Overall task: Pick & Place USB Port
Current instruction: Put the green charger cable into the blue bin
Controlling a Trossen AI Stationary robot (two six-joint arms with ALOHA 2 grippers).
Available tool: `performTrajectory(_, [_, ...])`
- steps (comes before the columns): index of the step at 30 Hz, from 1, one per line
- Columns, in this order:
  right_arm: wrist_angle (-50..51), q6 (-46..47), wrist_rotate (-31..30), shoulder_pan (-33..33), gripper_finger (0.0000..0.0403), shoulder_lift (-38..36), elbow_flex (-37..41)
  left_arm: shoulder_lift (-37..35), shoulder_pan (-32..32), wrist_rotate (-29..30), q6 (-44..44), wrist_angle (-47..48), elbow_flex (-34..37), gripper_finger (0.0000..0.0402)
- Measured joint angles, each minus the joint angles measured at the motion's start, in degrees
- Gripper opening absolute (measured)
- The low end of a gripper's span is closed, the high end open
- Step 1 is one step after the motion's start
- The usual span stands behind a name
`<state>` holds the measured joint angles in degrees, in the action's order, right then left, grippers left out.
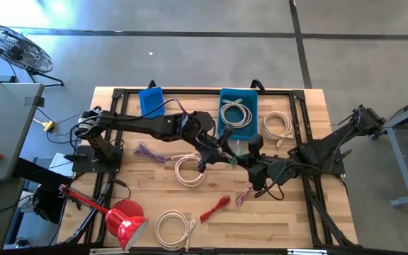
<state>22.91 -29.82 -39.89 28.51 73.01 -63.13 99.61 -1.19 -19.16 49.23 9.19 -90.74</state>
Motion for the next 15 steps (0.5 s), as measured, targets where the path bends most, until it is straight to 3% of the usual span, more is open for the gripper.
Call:
performTrajectory(4, [0.7,0.4,0.4,0.0,0.0004,0.0,0.0,0.0,0.0,-1.6,0.3,0.2,0.0,0.0013])
performTrajectory(12, [0.9,1.3,0.3,0.0,0.0006,0.0,0.0,0.0,0.0,-1.0,0.5,0.1,0.0,0.0006])
performTrajectory(15, [1.1,3.0,0.4,-0.1,0.0027,0.0,0.0,0.0,0.0,-0.3,0.5,0.0,0.0,0.0005])
